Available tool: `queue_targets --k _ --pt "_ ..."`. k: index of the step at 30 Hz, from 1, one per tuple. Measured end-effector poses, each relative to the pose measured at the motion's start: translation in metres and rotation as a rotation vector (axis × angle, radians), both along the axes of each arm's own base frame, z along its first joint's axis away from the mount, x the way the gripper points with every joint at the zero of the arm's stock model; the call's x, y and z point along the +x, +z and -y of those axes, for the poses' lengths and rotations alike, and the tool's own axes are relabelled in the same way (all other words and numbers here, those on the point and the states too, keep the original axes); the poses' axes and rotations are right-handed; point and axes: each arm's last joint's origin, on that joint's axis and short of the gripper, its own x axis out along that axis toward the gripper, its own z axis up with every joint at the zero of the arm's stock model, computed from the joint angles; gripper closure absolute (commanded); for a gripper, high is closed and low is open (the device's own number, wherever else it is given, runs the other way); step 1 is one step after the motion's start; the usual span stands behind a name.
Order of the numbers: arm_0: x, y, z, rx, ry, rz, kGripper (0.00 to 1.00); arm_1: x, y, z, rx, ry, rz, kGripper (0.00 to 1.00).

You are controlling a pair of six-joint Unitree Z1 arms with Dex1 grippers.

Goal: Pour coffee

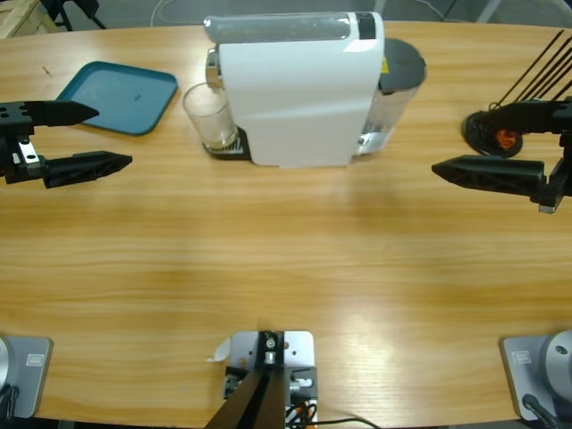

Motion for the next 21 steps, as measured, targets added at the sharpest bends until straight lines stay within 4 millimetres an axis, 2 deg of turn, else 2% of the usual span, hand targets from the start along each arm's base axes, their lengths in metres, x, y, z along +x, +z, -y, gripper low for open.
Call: queue_targets --k 21 --pt "0.0000 -0.0001 0.0000 0.000 0.000 -0.001 0.000 0.0019 -0.0011 -0.0024 0.005 0.012 -0.008 0.000"
